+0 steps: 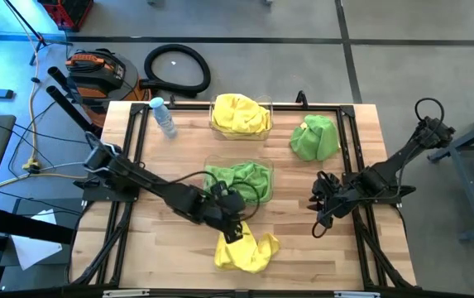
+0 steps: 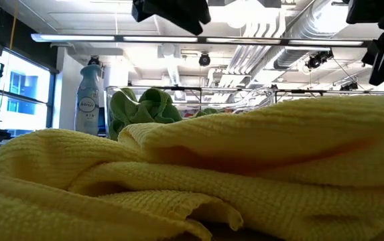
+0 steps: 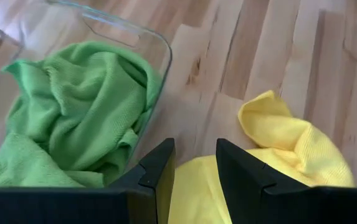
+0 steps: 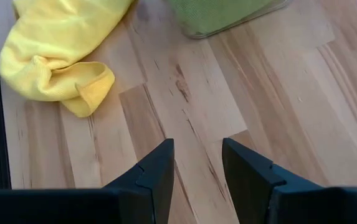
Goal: Sort microfiber towel by color & place in baskets
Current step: Put the yellow towel into the top transparent bin
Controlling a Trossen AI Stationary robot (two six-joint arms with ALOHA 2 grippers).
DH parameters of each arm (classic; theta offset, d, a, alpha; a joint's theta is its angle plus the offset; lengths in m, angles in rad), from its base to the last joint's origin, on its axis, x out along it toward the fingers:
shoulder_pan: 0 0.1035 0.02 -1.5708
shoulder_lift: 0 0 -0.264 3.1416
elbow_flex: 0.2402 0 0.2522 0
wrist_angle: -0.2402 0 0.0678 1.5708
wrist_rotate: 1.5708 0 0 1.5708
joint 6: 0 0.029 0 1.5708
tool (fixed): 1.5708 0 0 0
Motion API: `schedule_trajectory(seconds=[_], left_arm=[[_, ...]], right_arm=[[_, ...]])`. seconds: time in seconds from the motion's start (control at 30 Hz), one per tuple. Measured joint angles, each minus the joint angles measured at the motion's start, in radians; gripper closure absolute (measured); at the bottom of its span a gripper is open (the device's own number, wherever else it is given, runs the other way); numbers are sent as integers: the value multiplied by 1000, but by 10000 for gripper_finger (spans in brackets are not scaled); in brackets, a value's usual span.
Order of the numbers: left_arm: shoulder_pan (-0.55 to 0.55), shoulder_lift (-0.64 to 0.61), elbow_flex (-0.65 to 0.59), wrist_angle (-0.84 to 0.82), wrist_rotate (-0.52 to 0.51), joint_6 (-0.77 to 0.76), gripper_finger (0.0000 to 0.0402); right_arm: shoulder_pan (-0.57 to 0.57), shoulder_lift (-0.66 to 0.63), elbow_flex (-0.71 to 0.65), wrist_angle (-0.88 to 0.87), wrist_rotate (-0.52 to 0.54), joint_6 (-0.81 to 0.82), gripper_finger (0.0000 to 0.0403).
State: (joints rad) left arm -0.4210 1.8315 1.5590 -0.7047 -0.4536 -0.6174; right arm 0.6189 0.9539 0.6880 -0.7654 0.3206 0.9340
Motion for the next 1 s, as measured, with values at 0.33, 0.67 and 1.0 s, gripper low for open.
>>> schedule_trajectory(seconds=[0.33, 0.67, 1.0], left_arm=[[0, 104, 118, -59, 15, 1, 296], [-18, 183, 118, -52, 69, 87, 296], [-56, 328, 117, -46, 246, 122, 296]], right_arm=[[-1, 0, 0, -8, 1, -15, 274], [-1, 0, 0, -8, 1, -17, 274], [-1, 0, 0, -8, 8, -15, 274]])
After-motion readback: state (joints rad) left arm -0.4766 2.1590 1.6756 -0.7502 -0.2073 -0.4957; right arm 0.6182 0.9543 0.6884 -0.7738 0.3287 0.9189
